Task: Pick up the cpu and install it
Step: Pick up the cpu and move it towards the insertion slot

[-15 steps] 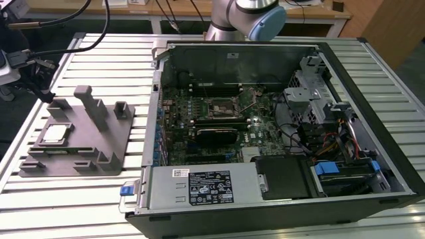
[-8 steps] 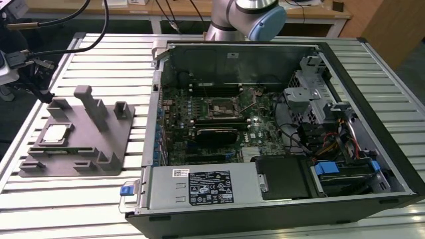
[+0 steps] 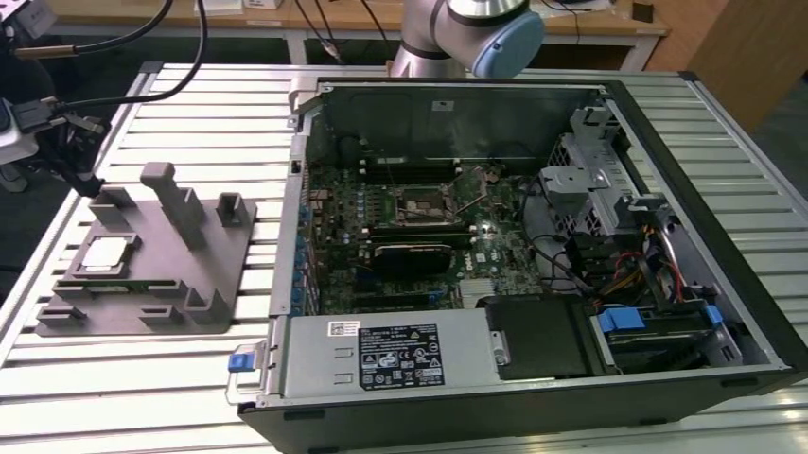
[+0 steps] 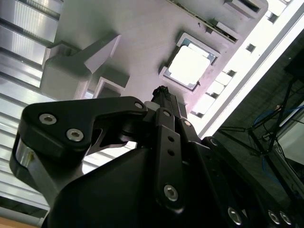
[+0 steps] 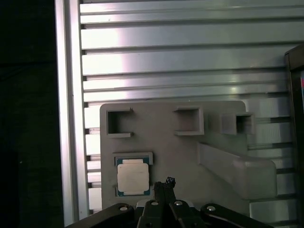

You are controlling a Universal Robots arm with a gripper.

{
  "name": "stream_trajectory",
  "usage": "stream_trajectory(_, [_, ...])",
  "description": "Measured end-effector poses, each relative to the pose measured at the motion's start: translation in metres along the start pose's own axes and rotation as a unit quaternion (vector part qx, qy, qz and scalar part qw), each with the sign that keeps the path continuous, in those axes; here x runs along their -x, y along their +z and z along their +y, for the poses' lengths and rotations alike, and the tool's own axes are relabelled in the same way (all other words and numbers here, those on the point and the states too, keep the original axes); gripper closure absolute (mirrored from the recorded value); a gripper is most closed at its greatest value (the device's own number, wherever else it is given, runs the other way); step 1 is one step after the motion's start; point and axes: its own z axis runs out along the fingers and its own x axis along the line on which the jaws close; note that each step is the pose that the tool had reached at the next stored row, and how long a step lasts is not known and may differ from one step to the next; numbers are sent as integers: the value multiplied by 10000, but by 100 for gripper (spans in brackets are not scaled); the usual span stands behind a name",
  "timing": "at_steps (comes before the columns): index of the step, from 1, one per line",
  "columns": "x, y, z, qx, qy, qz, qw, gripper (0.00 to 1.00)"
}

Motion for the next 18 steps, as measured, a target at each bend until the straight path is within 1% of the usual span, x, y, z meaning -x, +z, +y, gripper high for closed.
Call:
stream_trajectory(3, [-14,32,-2,0,1,0,10000,89])
stream_trajectory(9, [-87,112,-11,0,0,0,10000,89])
stream_trajectory(18, [-202,271,-34,1,0,-1,10000,89])
